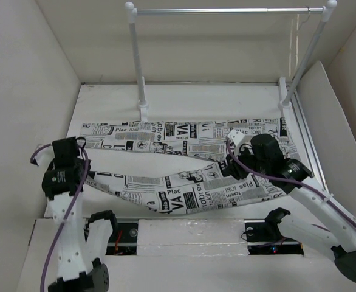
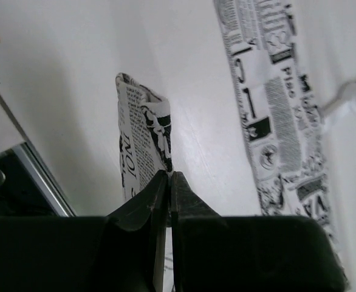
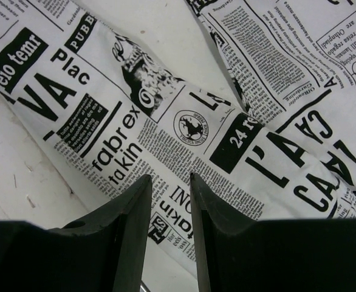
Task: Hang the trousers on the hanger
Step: Flatten out the trousers at the center of the board.
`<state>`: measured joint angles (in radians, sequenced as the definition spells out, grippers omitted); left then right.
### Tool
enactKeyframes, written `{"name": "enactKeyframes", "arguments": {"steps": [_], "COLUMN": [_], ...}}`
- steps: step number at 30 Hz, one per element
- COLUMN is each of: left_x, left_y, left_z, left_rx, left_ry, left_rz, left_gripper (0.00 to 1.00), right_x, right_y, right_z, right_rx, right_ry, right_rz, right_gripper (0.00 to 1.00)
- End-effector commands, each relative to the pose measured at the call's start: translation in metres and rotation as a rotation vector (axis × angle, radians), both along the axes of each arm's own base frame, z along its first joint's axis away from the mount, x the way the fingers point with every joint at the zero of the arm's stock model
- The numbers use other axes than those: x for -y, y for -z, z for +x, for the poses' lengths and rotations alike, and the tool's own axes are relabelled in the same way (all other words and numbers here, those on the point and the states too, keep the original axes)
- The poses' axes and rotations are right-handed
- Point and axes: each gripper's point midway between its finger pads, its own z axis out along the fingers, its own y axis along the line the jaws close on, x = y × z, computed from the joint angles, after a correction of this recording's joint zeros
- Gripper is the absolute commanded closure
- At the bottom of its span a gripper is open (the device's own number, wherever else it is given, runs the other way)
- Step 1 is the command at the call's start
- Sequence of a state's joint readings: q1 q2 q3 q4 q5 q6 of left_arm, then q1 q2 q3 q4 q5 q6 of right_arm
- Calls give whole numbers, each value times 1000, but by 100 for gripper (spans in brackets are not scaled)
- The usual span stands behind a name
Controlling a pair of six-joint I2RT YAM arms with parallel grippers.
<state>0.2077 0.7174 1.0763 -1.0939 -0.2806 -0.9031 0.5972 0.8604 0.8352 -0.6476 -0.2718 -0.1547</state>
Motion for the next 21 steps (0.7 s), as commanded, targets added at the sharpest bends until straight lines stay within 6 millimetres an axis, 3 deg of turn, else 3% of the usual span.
{"name": "enactKeyframes", "arguments": {"steps": [1, 2, 5, 7, 9, 11, 12, 13, 15, 18, 19, 20, 21], "left_x": [-27, -38, -71, -97, -125, -128, -128, -133, -134, -127, -119, -106, -92], "left_y": [39, 54, 81, 94, 127, 127, 128, 125, 121, 114, 107, 105, 103], "left_z": [22, 47, 80, 80, 108, 119, 132, 152, 167, 195, 209, 215, 220], "left_rx": [-183, -212, -363, -476, -610, -604, -587, -567, -564, -497, -422, -388, -347], "left_ry": [-37, -34, -78, -152, -143, -113, -80, -63, -41, 7, 41, 85, 131], "left_rz": [82, 86, 145, 203, 151, 150, 140, 157, 165, 156, 154, 141, 114], "left_gripper": [100, 100, 100, 100, 88, 84, 68, 66, 50, 49, 49, 49, 49], "right_x": [-2, -2, 2, 11, 23, 28, 29, 31, 39, 58, 64, 72, 93], "right_y": [-18, -18, -21, -22, -24, -24, -23, -22, -18, -18, -21, -19, -22], "right_z": [7, 8, 13, 19, 29, 34, 38, 42, 52, 71, 80, 86, 98], "right_rx": [58, 56, 64, 63, 75, 71, 66, 56, 31, 21, 32, 32, 46], "right_ry": [0, 0, 26, 68, 132, 161, 177, 199, 250, 370, 411, 449, 536], "right_rz": [13, 4, -8, -27, -35, -31, -28, -24, -28, -22, -4, 2, 19], "right_gripper": [63, 62, 62, 59, 51, 49, 45, 44, 40, 41, 49, 72, 100]}}
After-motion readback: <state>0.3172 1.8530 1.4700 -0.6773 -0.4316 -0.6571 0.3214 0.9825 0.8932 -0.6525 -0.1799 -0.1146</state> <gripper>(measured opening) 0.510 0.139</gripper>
